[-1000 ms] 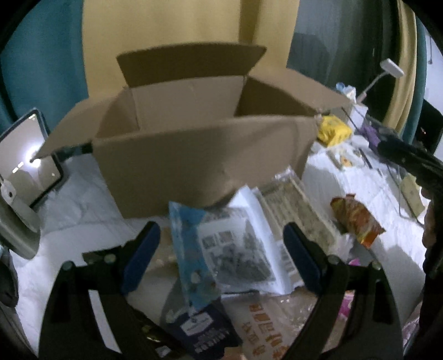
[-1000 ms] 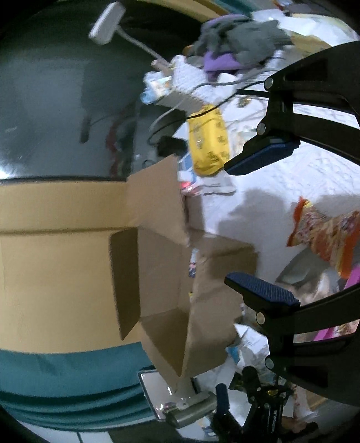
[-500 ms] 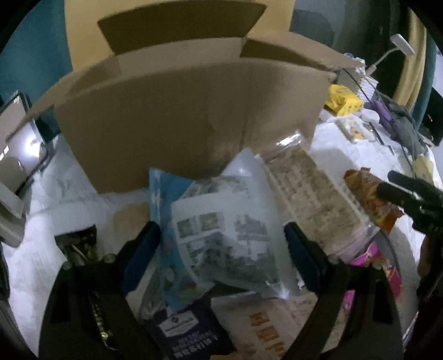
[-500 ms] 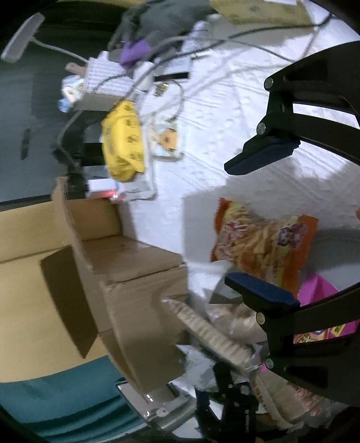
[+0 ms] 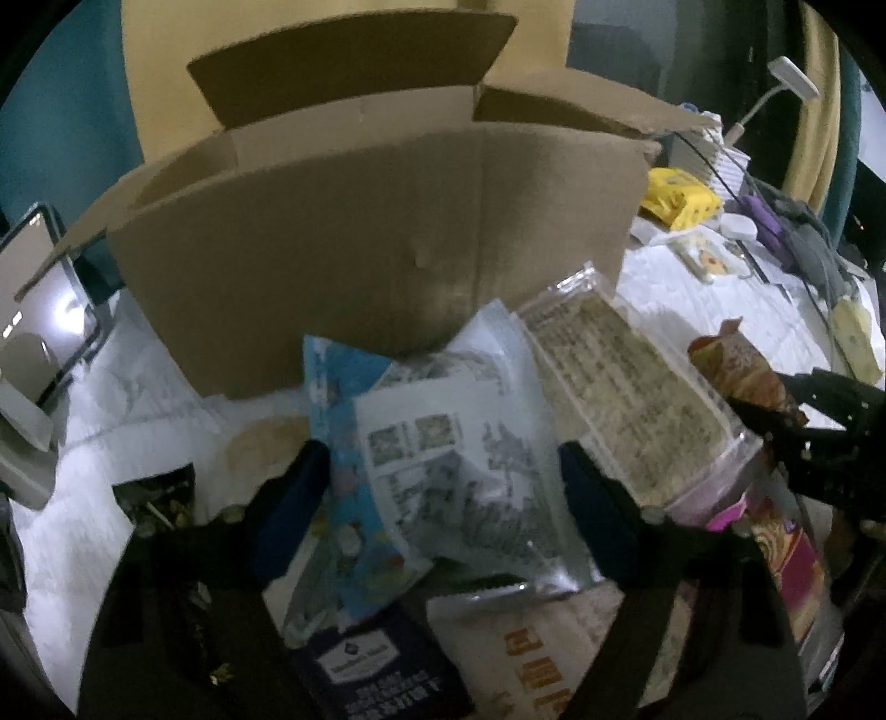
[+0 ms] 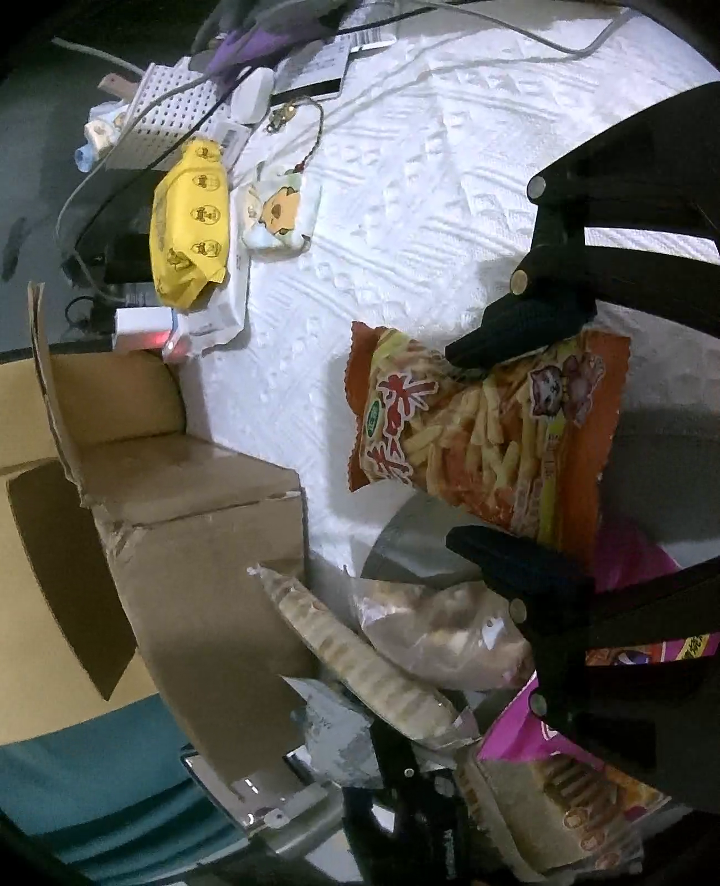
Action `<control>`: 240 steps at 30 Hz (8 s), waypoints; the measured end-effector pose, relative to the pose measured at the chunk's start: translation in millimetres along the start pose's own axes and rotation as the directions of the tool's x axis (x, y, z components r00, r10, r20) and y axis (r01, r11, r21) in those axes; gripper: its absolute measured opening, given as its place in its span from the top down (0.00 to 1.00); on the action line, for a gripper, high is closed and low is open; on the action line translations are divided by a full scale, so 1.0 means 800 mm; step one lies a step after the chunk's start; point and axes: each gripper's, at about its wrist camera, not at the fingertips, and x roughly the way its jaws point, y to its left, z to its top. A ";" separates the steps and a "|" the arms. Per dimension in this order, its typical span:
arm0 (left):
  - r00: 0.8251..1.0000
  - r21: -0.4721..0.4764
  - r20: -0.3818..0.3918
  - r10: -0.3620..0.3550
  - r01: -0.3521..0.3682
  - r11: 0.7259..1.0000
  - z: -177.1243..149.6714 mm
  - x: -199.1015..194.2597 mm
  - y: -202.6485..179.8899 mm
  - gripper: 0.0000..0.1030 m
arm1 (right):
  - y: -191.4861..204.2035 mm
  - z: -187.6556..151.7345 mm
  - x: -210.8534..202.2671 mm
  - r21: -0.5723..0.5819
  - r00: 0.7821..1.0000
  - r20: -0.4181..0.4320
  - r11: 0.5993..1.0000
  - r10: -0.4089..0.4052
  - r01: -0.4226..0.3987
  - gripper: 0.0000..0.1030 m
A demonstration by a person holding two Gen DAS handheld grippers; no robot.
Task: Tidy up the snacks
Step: 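Lift both held bags over the cardboard box, then lower both bags into the box and open both grippers, then grasp the bread loaf bag with the left gripper while the right grasps the pink biscuit bag, then carry the bread bag and pink biscuit bag toward the cardboard box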
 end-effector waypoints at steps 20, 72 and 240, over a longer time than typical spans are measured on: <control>0.983 -0.027 0.186 0.008 -0.003 1.000 0.004 -0.073 0.025 0.43 | 0.029 0.029 -0.055 -0.034 0.988 0.135 0.996 -0.075 0.080 0.52; 0.947 -0.080 0.320 0.037 -0.012 0.997 0.137 -0.056 0.117 0.43 | 0.109 0.199 -0.016 -0.210 0.959 0.283 0.977 0.015 0.046 0.52; 0.977 -0.093 0.200 -0.078 0.098 0.991 -0.023 -0.164 0.024 0.21 | 0.099 0.036 -0.136 -0.172 0.973 0.226 0.985 0.052 -0.012 0.55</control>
